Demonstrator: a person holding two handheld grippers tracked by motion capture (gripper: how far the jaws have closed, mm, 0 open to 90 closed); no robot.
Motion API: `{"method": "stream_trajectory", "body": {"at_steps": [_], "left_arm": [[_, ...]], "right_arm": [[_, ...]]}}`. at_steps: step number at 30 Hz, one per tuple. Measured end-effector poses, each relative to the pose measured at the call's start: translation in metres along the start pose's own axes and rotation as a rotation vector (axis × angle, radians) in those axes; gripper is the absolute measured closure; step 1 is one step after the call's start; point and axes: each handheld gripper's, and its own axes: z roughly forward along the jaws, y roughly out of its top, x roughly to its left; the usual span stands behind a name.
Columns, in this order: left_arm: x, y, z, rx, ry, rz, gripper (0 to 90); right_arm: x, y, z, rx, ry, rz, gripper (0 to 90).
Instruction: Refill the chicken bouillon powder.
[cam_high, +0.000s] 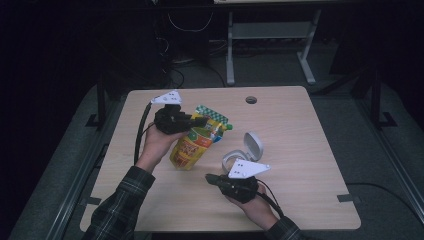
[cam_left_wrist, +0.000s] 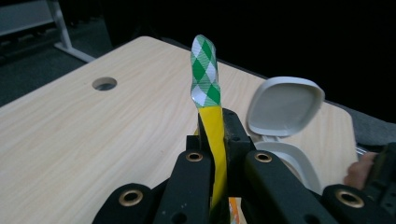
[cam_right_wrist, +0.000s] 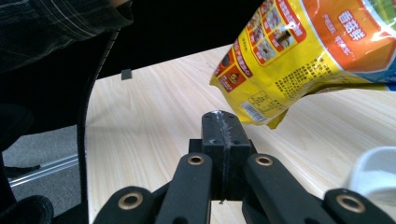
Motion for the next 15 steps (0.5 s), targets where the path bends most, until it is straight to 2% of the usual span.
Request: {"method": "stream_trajectory", "body": {"at_steps": [5,10,13,15], "left_arm": [[0.007,-0.009,0.014,-0.036,0.004,0.003,89.8],[0.01,-0.018,0.027,-0.037,0.005,0.007,89.7],[0.011,-0.022,0.028,-0.059,-0.005,-0.001,89.5],[0.01,-0.023,0.025,-0.056,-0.002,0.007,89.5]], "right_arm": [[-0.003,-0.002,-0.008,-0.003,0.002,-0.011,90.0],[-0.005,-0.004,-0.012,0.002,-0.003,-0.011,90.0],[-0.008,-0.004,-0.016,0.002,-0.007,-0.011,90.0],[-0.009,-0.005,-0.017,-0.002,-0.011,-0.006,90.0]]}}
